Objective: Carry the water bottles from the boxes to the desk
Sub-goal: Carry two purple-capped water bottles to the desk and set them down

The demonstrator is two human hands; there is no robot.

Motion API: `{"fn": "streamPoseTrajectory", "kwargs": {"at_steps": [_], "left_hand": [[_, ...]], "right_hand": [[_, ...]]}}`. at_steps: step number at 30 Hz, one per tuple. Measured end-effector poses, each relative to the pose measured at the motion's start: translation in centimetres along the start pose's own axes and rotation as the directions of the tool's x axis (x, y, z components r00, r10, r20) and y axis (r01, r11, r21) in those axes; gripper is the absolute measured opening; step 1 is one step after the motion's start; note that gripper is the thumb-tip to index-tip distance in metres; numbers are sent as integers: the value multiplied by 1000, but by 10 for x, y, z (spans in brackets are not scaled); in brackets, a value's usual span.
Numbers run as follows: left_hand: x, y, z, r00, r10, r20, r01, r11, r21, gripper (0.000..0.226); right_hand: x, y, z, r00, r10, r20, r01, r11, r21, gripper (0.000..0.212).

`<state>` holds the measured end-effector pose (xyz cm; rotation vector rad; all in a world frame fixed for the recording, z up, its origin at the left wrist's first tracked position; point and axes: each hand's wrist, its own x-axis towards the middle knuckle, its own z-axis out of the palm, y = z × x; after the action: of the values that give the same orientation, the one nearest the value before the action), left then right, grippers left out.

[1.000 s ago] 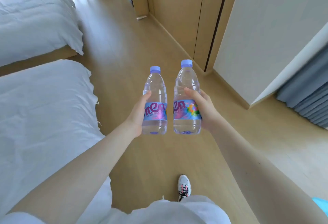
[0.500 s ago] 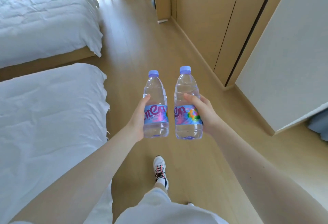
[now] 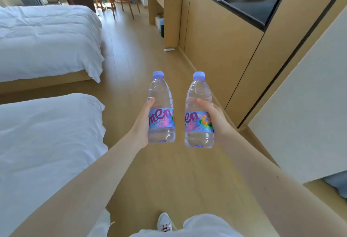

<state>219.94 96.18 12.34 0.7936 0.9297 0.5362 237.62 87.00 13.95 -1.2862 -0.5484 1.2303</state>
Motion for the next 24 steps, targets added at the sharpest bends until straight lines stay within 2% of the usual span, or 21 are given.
{"fn": "streamPoseTrajectory", "kwargs": {"at_steps": [7,12,18,24], "left_hand": [[49,25,-37,1000,-16,4,16,995,-99,53],[98,51,-54,999,-24,-43,19,992,-127,55],[177,103,-60,993,-4,-117,-12,990,-143,46],[268,172,-48,993,-17,-113,2,992,-128,51]], "right_hand": [[71,-19,36,999,26,46,-24,999,-49,67],[138,-28,51,993,59,100,-53,997,-57,65],[245,-46,64,983,83,167,-77,996,-44,76],[367,-83,64,970,130,204,-139,990,30,70]]}}
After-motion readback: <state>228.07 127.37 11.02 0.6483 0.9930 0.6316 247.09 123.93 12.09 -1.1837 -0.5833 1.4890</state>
